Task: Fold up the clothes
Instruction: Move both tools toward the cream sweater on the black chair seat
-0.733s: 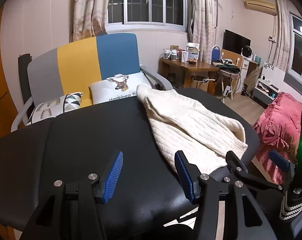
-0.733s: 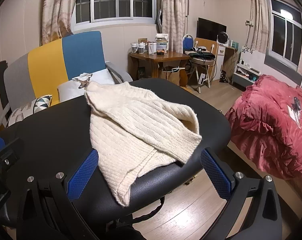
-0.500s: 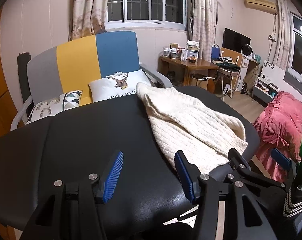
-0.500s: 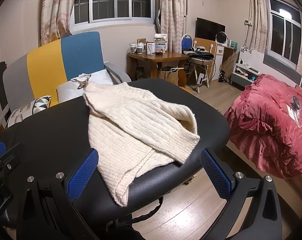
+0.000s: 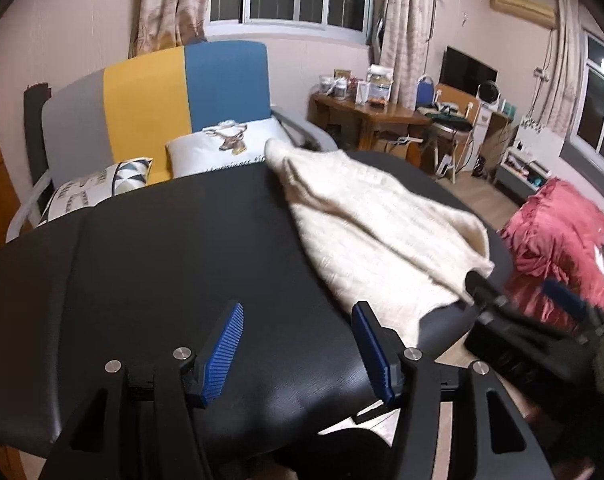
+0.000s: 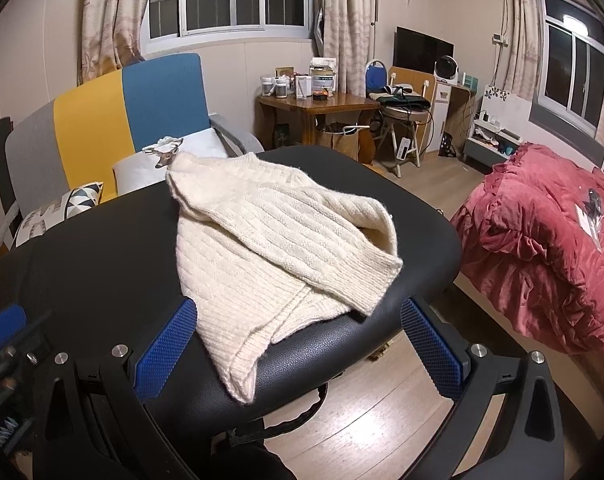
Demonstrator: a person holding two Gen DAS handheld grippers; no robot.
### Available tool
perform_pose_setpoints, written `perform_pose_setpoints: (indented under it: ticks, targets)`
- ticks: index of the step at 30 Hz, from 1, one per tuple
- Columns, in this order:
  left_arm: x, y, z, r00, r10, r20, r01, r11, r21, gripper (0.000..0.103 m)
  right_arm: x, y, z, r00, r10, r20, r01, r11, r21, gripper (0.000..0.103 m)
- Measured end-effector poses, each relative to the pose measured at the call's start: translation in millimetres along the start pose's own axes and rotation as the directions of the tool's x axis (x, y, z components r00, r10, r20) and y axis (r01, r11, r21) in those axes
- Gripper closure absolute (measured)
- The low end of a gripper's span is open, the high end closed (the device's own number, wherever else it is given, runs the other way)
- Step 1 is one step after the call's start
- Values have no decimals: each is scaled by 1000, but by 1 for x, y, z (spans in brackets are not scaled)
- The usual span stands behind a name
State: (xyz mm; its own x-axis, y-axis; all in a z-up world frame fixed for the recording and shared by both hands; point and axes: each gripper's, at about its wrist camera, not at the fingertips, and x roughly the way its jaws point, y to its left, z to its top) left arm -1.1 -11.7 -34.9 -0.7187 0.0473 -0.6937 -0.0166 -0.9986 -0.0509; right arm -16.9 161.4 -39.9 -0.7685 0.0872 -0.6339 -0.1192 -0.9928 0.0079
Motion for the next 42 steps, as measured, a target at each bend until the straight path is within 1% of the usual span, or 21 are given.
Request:
perform_pose_setpoints:
  ticks: [1,4,8,15,20,22,24,25,26,28,31,33,34,37,38,41,42]
  targets:
    - [1,2,-2,1000,5,0,-5,1000,-2,46,0,1,0,1000,2,3,-2,1000,0,0]
    - [2,9,-6,1000,-19,-9,19,1000,-21,46,-1,3,0,1000,6,10,-6,1000,-3,0]
    - [7,18,-8,997,-64,-42,61,996,-58,46,-3,5,-1,1000,21,13,-21,1000,-4,0]
    - [19,29,-15,986,-132,-105,120,986,-114,46,-1,6,-4,999,54,-2,-54,998,-7,0]
    - [20,29,-17,987,-118,-112,108,990,-93,46,3,5,-8,997,75,-31,-75,997,-8,0]
    - [20,30,-17,986,-121,-114,111,990,-87,46,5,3,-10,991,126,-48,-126,992,8,0]
    - [19,32,-18,987,-119,-108,111,991,-77,46,10,0,-12,975,208,-74,-206,978,34,0]
    - [19,34,-18,987,-121,-105,113,990,-78,46,14,-2,-14,963,253,-92,-250,967,49,0]
    - [19,37,-19,987,-126,-101,118,990,-82,46,18,-5,-17,947,300,-112,-294,954,65,0]
    - [21,43,-22,983,-153,-106,142,985,-103,46,28,-8,-23,910,385,-156,-373,923,98,0]
    - [28,54,-27,978,-171,-121,154,979,-136,46,47,-11,-36,856,457,-240,-433,889,148,0]
    - [34,62,-31,969,-204,-140,180,969,-169,46,59,-17,-43,824,490,-284,-453,871,189,0]
    - [38,67,-34,964,-217,-154,187,964,-188,46,64,-20,-45,814,498,-300,-454,867,206,0]
    - [49,79,-41,946,-255,-203,205,949,-238,47,73,-35,-41,800,515,-307,-456,855,245,0]
    - [52,82,-44,942,-260,-213,204,945,-255,47,74,-42,-36,799,527,-290,-464,847,259,0]
    - [56,90,-49,948,-231,-219,180,956,-231,47,75,-67,-8,786,585,-199,-522,802,292,0]
    - [57,92,-51,948,-220,-229,171,962,-214,47,77,-73,2,794,579,-185,-519,805,288,0]
